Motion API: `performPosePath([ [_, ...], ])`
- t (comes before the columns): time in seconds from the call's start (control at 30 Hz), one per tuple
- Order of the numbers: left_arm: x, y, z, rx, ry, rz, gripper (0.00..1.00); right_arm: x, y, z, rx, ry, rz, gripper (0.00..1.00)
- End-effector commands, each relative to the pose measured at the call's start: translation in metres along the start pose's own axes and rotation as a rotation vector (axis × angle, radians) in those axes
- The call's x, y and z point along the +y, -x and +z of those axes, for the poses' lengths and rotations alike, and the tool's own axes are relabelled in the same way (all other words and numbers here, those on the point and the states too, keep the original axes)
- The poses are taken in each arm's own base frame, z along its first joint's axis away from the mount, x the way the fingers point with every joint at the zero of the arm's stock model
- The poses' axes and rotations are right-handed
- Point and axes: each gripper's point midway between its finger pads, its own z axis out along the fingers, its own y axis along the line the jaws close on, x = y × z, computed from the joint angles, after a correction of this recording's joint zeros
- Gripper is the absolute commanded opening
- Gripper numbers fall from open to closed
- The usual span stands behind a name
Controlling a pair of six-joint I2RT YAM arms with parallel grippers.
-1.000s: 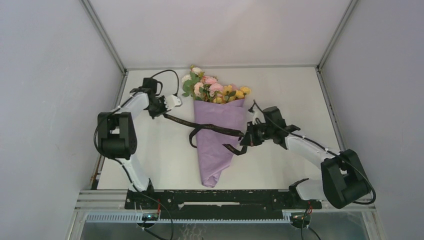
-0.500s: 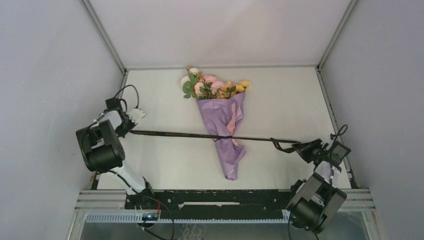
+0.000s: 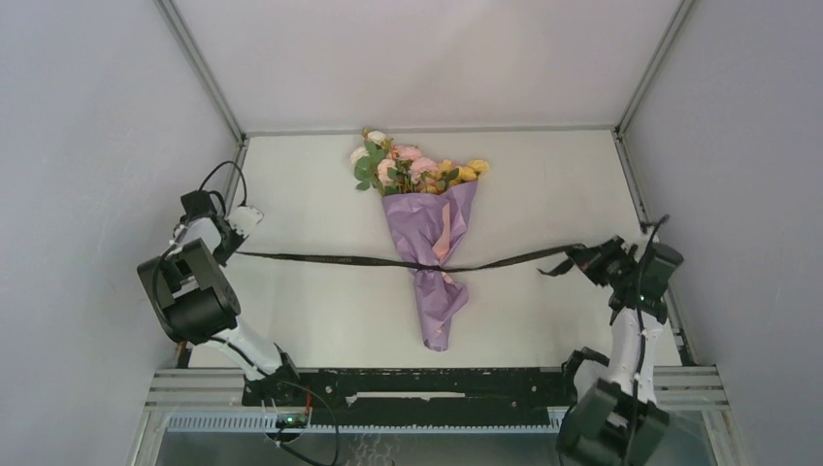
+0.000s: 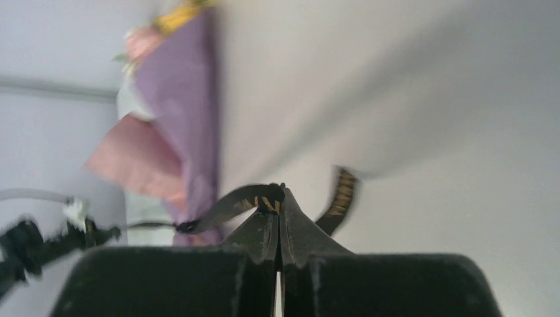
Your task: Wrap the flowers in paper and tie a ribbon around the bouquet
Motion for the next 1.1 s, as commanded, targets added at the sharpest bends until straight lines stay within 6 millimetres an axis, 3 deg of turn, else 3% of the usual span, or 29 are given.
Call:
performPosePath([
  [0.0, -0.016, 0.05, -0.046, -0.161, -0.084, 0.026, 0.0, 0.107, 0.009, -0.009, -0.013, 0.191, -0.361, 0.0],
  [0.13, -0.084, 0.121, -0.107, -0.357, -0.28, 0.13, 0.01, 0.215, -0.036, -0.028, 0.103, 0.463, -0.648, 0.0],
  [0.2, -0.126, 0.153, -0.152, -0.461, -0.427, 0.215, 0.12, 0.262, -0.058, -0.046, 0.148, 0.611, -0.755, 0.0],
  [0.3, -0.193, 0.186, -0.23, -0.621, -0.654, 0.402, 0.42, 0.316, -0.085, -0.071, 0.208, 0.806, -0.854, 0.0],
  [0.43, -0.257, 0.214, -0.319, -0.875, -0.832, 0.603, 0.76, 0.359, -0.111, -0.086, 0.263, 0.967, -0.883, 0.0],
  [0.5, -0.279, 0.228, -0.351, -0.997, -0.902, 0.631, 0.92, 0.372, -0.115, -0.086, 0.26, 1.005, -0.869, 0.0],
  [0.57, -0.296, 0.242, -0.376, -1.093, -0.974, 0.617, 0.99, 0.382, -0.115, -0.085, 0.244, 1.023, -0.841, 0.0],
  [0.67, -0.31, 0.262, -0.395, -1.162, -1.036, 0.58, 1.0, 0.395, -0.114, -0.086, 0.211, 1.063, -0.822, 0.0],
  [0.8, -0.322, 0.289, -0.394, -1.161, -1.047, 0.549, 1.0, 0.404, -0.114, -0.089, 0.201, 1.104, -0.816, 0.0],
  [1.07, -0.343, 0.323, -0.39, -1.124, -1.071, 0.544, 0.98, 0.407, -0.117, -0.09, 0.221, 1.118, -0.828, 0.0],
])
